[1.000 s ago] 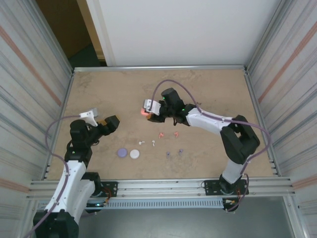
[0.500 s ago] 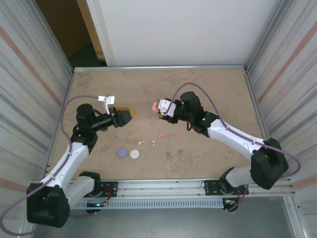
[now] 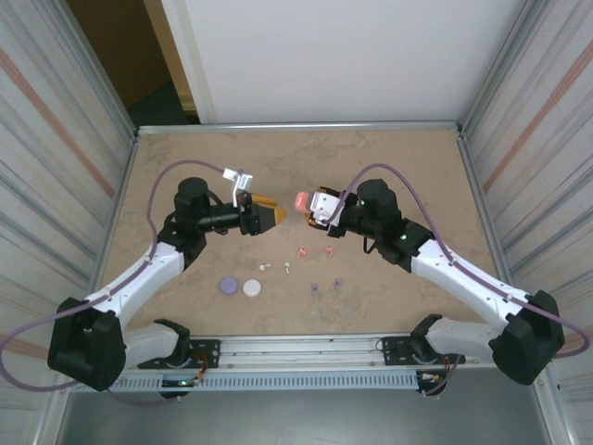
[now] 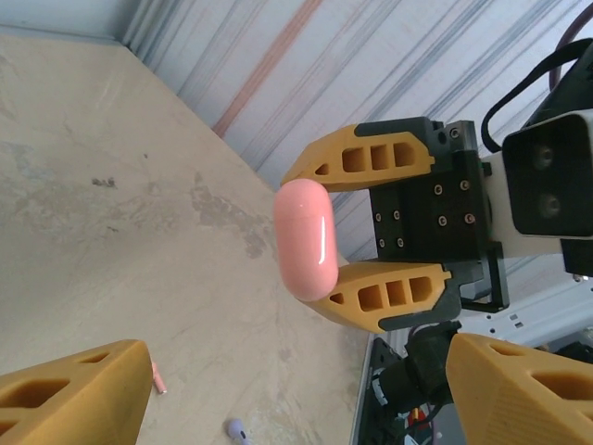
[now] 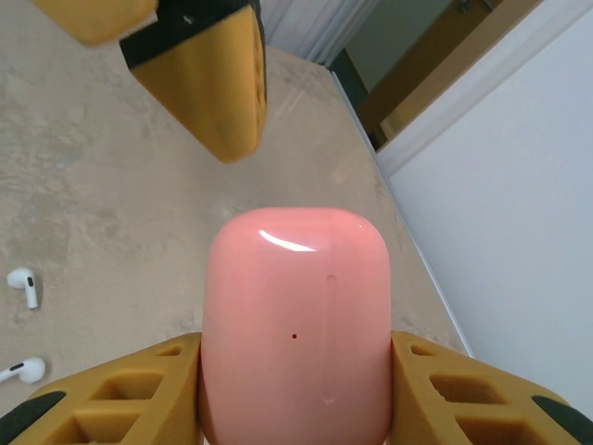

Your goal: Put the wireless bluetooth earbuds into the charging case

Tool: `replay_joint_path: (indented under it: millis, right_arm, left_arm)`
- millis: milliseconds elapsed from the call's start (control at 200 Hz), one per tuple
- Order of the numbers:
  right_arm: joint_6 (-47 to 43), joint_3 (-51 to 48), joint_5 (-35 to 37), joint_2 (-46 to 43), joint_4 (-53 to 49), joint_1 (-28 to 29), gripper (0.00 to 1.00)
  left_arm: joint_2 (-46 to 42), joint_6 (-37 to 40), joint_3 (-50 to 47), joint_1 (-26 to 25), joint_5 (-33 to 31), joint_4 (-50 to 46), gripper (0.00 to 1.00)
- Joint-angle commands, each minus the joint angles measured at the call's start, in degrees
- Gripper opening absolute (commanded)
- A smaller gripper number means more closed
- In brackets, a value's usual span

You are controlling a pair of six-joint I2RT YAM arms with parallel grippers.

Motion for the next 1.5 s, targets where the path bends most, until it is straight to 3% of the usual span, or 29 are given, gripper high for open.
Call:
replay_joint_path:
  millis: [0, 616, 982, 1248, 1493]
  right_arm:
    - [-1.52, 0.09, 1.0, -1.63, -1.4, 0.84, 0.35]
    - [-2.38, -0.6, 2.23, -2.72, -0.71, 1.98, 0.35]
    - [-2.47, -0.95, 2.49, -2.61, -0.45, 1.98, 0.35]
    - [-2.5, -1.03, 2.93, -2.7, -0.28, 1.96, 0.35]
    - [-2.4, -1.17, 3.51, -2.75, 0.25, 1.95, 0.35]
  left_arm:
    - [1.12, 1.58, 2.86, -1.8, 1.13, 3.05, 0.84]
    - [8.92, -1.39, 7.02, -7.0, -0.2, 7.04, 0.72]
    - [11.73, -2.08, 8.25, -7.88, 0.71, 7.59, 0.52]
    - [12.22, -2.31, 8.43, -7.99, 1.06, 7.72, 0.44]
    - [12.3, -2.1, 8.08, -7.98, 1.33, 7.55, 0.43]
